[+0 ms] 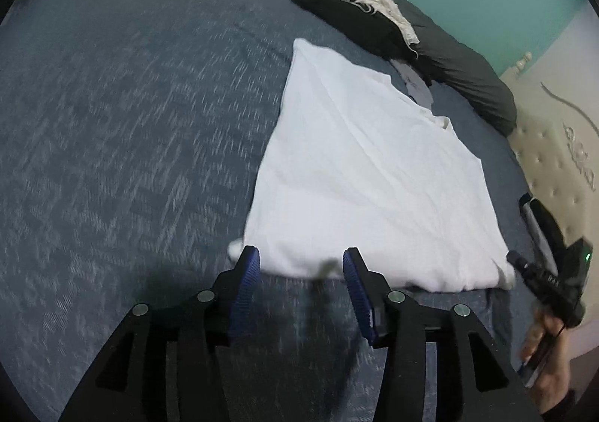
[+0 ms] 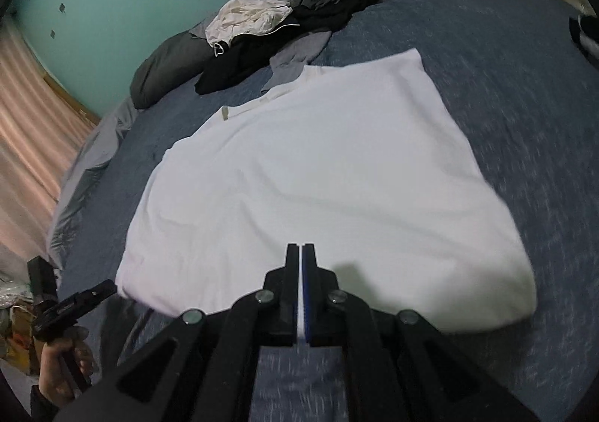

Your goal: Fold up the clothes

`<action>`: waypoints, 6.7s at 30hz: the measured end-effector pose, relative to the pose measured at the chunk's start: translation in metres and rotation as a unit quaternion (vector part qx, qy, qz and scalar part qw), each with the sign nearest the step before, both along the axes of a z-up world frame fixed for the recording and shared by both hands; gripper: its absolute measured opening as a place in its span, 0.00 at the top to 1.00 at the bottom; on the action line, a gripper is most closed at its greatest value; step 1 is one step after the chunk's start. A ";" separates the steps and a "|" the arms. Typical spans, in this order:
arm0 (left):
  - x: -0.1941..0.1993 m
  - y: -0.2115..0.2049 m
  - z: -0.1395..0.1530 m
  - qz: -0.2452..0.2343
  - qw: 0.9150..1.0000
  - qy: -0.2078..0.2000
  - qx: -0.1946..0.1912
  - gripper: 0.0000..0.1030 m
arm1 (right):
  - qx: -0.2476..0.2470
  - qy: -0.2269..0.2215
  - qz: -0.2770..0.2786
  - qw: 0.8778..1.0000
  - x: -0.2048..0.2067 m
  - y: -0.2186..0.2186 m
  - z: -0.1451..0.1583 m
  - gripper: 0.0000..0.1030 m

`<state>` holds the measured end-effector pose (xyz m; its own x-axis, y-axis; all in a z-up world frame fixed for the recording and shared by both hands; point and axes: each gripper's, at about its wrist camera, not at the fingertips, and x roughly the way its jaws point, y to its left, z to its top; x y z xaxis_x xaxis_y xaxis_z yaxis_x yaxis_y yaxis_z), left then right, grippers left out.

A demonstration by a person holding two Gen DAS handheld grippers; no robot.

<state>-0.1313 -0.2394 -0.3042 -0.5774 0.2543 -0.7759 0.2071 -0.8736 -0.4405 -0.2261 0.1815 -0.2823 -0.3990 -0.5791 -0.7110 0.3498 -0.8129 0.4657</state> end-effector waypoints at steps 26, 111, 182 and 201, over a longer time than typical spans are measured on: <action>-0.033 -0.008 -0.024 0.100 0.991 0.005 0.093 0.84 | -0.094 -0.005 -0.025 0.995 0.002 0.052 -0.015 0.98; -0.078 0.242 0.016 -0.241 0.957 -0.048 -0.155 0.66 | -0.157 -0.085 -0.097 0.979 -0.010 0.160 -0.043 0.94; -0.081 0.193 -0.013 -0.214 0.976 0.024 -0.025 0.98 | 0.000 -0.024 -0.001 1.000 -0.154 0.059 0.034 0.55; -0.093 0.198 -0.026 -0.213 0.977 0.006 -0.021 0.97 | 0.121 -0.036 0.096 0.987 -0.263 -0.043 -0.007 0.89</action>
